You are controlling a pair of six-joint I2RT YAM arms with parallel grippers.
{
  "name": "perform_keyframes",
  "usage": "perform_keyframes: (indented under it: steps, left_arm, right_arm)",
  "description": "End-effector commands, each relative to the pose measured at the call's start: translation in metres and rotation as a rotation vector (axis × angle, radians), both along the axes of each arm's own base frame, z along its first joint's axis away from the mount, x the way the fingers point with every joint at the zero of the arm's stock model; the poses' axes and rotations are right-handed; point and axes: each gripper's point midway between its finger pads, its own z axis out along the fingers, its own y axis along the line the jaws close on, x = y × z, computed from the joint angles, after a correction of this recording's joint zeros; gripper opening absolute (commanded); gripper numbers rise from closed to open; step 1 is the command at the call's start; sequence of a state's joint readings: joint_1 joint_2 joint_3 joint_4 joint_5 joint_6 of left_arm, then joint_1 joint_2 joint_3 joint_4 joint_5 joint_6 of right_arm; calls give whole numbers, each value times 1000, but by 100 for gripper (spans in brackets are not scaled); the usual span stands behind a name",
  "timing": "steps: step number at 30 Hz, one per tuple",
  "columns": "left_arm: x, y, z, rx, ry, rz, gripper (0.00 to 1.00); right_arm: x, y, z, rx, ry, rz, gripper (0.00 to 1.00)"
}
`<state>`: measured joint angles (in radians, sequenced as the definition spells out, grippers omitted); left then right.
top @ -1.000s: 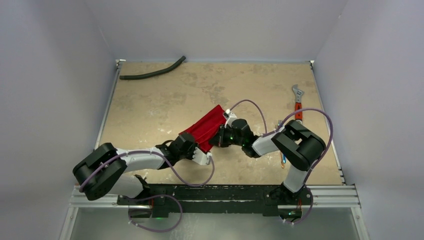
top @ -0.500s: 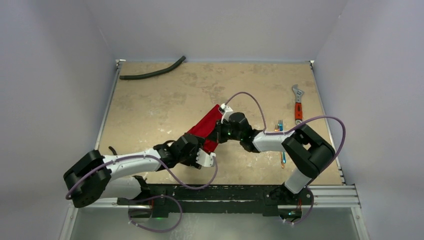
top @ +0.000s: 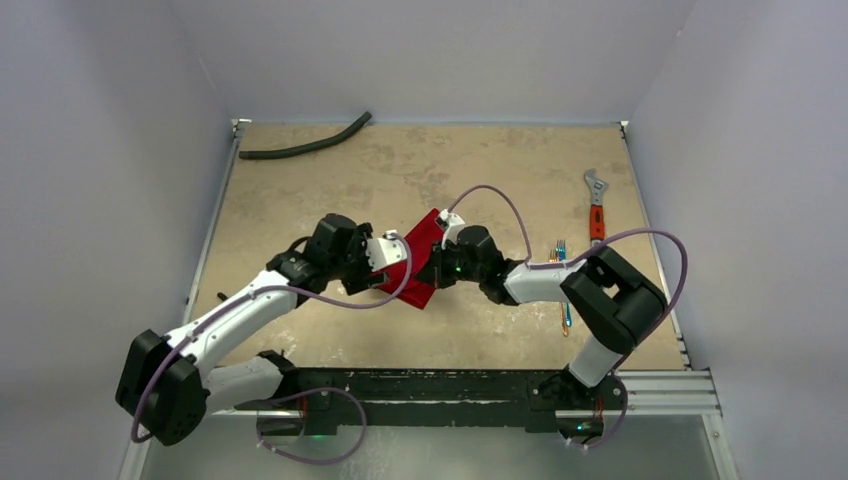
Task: Fold the napkin into a case and place the utensils inside
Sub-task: Smooth out the 2/3-rectangle-folded napkin at the center of the board.
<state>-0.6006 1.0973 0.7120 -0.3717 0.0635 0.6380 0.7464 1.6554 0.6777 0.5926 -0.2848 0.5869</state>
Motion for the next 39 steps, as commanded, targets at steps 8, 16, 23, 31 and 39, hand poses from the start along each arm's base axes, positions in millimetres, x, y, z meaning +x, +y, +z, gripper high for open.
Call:
perform_keyframes:
  steps: [8, 16, 23, 31, 39]
  left_arm:
    - [-21, -29, -42, -17, 288, -165, 61]
    - [-17, -23, -61, 41, 251, -192, 62]
    - [-22, -21, -85, 159, 221, -223, 55]
    - [-1, -25, -73, 169, 91, -217, 29]
    - [-24, -41, -77, 162, 123, -319, 9]
  right_arm:
    - [-27, 3, -34, -21, 38, 75, 0]
    - [-32, -2, -48, -51, 54, 74, 0]
    - [-33, -4, -50, -51, 54, 64, 0]
    - [-36, -6, -52, -57, 57, 64, 0]
    - [-37, -5, -56, -59, 62, 67, 0]
